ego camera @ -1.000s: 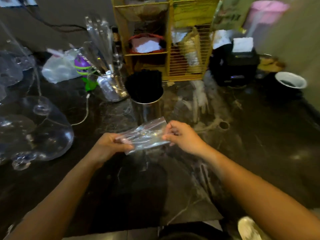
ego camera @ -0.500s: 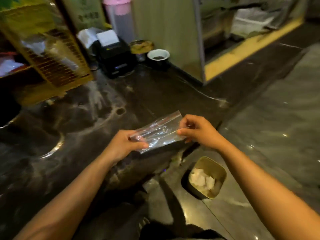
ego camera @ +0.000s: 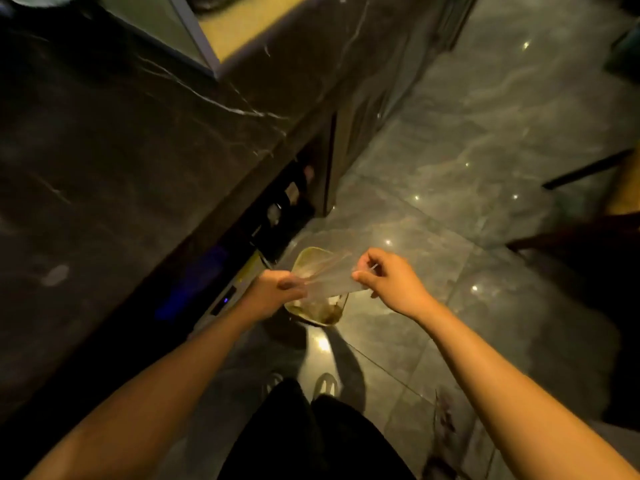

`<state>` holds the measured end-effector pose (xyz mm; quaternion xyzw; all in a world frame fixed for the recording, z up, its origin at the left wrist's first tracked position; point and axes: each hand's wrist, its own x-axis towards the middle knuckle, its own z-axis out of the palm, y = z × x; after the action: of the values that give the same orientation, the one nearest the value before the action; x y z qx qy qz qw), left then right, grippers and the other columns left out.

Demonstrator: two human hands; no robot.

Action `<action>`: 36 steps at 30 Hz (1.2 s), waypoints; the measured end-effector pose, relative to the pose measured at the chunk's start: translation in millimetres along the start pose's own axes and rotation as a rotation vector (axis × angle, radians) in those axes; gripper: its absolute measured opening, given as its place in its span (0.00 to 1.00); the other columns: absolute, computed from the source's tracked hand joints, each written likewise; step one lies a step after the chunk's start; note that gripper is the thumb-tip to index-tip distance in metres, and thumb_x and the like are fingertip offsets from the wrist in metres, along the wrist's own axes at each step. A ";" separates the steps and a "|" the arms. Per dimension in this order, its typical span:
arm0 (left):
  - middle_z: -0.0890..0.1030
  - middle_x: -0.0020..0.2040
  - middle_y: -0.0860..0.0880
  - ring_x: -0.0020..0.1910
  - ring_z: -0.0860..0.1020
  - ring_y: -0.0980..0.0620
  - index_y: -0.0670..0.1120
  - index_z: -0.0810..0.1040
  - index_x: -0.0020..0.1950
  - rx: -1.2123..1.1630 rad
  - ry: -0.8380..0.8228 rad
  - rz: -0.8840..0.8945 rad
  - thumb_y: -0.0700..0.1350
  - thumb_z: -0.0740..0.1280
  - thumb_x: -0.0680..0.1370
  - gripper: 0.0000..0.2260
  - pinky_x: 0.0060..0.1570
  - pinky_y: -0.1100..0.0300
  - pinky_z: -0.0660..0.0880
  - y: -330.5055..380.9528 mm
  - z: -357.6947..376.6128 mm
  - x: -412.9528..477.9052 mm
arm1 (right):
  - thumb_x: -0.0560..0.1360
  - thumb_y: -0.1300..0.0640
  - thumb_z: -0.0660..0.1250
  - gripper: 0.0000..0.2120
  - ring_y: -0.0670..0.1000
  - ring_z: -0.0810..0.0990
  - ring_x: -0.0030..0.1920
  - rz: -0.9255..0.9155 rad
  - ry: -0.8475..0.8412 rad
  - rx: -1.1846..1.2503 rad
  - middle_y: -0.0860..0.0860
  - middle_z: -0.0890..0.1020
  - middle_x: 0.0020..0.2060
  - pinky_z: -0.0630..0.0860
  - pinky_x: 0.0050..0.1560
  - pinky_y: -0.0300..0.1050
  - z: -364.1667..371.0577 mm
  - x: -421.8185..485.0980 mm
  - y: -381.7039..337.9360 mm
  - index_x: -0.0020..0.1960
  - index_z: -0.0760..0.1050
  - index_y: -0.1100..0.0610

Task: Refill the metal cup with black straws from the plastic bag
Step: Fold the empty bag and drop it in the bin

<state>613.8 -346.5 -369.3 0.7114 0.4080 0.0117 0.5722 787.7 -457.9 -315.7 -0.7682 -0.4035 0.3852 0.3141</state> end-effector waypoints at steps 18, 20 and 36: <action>0.42 0.76 0.44 0.74 0.40 0.47 0.44 0.39 0.71 0.993 -0.063 -0.015 0.53 0.49 0.79 0.28 0.72 0.50 0.40 -339.1 116.8 217.4 | 0.75 0.62 0.56 0.10 0.64 0.78 0.50 0.138 -0.109 -0.520 0.62 0.79 0.52 0.75 0.45 0.52 272.2 200.7 323.2 0.55 0.69 0.62; 0.42 0.76 0.43 0.74 0.40 0.47 0.43 0.37 0.71 1.049 -0.019 0.027 0.54 0.48 0.78 0.29 0.72 0.51 0.39 -362.4 123.2 237.1 | 0.76 0.62 0.55 0.11 0.62 0.78 0.50 0.122 -0.180 -0.569 0.62 0.78 0.53 0.74 0.43 0.49 300.3 222.3 348.7 0.57 0.68 0.62; 0.37 0.74 0.41 0.73 0.36 0.46 0.42 0.32 0.68 1.189 -0.064 0.057 0.57 0.44 0.78 0.29 0.70 0.51 0.35 -384.0 122.7 260.7 | 0.75 0.60 0.62 0.20 0.59 0.70 0.64 0.326 -0.436 -0.356 0.61 0.72 0.65 0.66 0.64 0.48 343.4 254.3 386.6 0.65 0.64 0.63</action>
<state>629.2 -285.6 -845.2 0.9203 0.3079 -0.2248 0.0873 739.6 -364.2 -882.2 -0.7649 -0.3941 0.5093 0.0151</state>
